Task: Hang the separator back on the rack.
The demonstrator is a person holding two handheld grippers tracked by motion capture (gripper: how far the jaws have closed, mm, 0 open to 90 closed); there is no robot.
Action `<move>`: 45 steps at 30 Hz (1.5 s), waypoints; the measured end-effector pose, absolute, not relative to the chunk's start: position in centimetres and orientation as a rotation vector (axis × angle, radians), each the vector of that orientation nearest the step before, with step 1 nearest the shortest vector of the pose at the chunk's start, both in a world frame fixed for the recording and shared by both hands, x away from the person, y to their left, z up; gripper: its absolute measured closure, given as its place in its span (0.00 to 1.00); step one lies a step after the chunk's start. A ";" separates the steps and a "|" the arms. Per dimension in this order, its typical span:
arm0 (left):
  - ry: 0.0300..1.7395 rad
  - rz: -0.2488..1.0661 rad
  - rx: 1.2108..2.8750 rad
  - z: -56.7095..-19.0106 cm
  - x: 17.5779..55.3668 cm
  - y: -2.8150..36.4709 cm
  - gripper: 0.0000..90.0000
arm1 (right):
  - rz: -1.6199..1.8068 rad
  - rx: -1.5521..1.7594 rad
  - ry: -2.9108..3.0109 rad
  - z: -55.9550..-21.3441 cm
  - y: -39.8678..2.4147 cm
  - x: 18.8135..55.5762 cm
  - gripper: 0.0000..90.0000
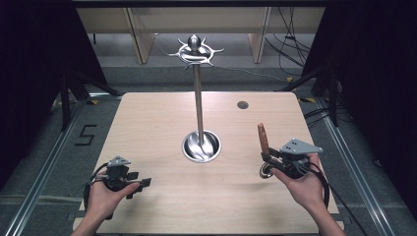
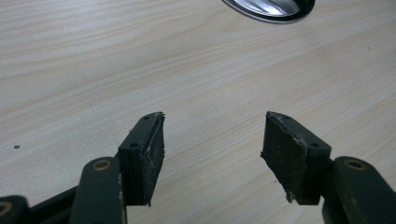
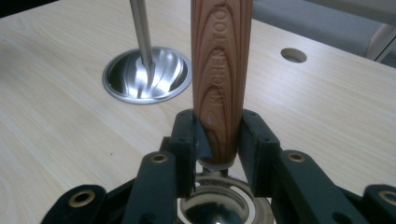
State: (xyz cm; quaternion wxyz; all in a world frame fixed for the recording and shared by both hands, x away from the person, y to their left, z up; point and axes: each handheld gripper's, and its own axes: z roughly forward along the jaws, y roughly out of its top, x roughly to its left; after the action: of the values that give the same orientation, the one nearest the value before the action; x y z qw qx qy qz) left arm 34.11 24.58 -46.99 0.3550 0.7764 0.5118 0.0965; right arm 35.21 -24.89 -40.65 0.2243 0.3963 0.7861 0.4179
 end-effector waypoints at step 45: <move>1.299 0.250 2.014 -46.6 34.1 25.0 0.41 | 1.310 1.016 2.089 -36.8 -21.3 36.9 0.77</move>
State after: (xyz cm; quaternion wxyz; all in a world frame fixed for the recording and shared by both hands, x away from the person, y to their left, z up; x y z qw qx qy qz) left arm 34.09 25.03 -46.64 0.3579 0.7805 0.5034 0.0968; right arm 36.92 -21.27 -36.78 0.2352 0.3704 0.7613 0.4774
